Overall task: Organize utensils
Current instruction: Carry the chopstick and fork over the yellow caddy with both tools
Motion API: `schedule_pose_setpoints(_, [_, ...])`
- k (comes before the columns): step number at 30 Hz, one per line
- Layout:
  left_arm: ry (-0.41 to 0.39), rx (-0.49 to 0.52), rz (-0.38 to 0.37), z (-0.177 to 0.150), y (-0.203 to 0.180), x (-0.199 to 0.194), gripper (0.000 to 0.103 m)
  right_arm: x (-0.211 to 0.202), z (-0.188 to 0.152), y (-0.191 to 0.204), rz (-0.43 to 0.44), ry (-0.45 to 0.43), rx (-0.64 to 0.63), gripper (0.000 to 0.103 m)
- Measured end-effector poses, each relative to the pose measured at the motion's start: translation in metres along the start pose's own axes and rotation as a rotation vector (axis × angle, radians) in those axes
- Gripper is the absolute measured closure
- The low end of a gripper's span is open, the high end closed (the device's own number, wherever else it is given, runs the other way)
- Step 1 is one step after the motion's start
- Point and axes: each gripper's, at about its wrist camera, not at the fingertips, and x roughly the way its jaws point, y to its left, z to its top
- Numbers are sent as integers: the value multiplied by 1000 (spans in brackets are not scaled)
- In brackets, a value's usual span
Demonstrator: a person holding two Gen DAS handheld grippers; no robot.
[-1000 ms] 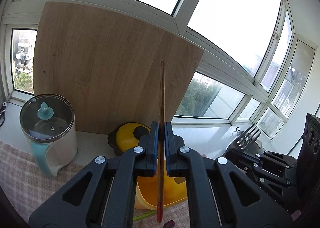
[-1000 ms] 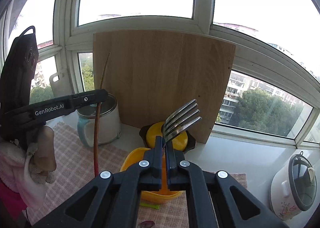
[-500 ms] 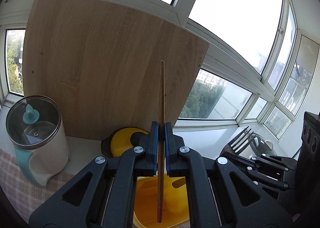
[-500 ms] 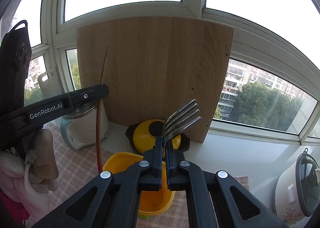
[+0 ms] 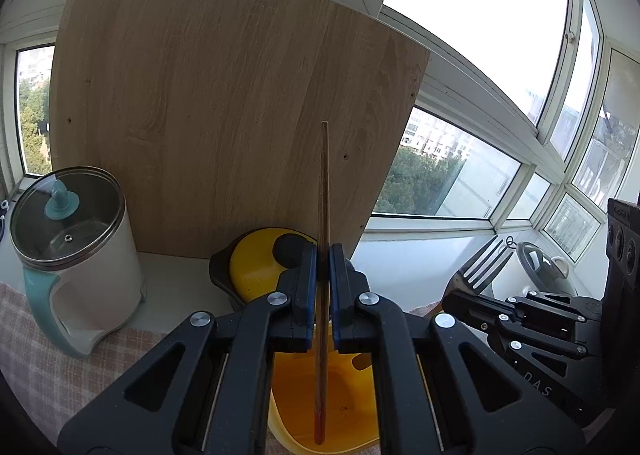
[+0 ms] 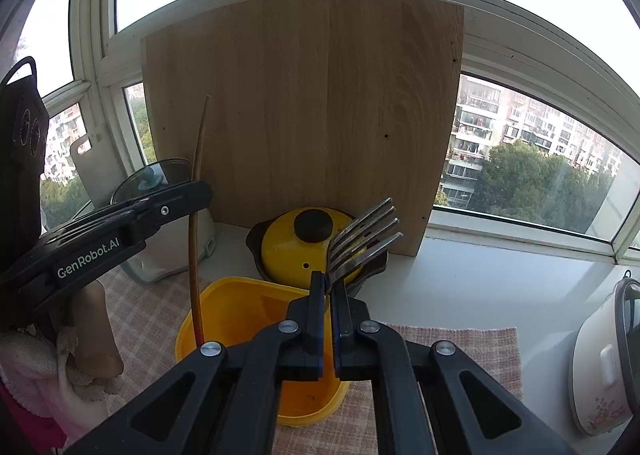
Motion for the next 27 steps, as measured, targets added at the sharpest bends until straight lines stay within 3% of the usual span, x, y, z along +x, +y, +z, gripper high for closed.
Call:
schedule_pose_setpoints(6, [7,46,20,-16,-8,2,100,9,-9,-5,5,29,-3,103])
schedule_pose_setpoints(27, [54,51,19,-37,-4,5,100,19,-24,-11,6,81,26,103])
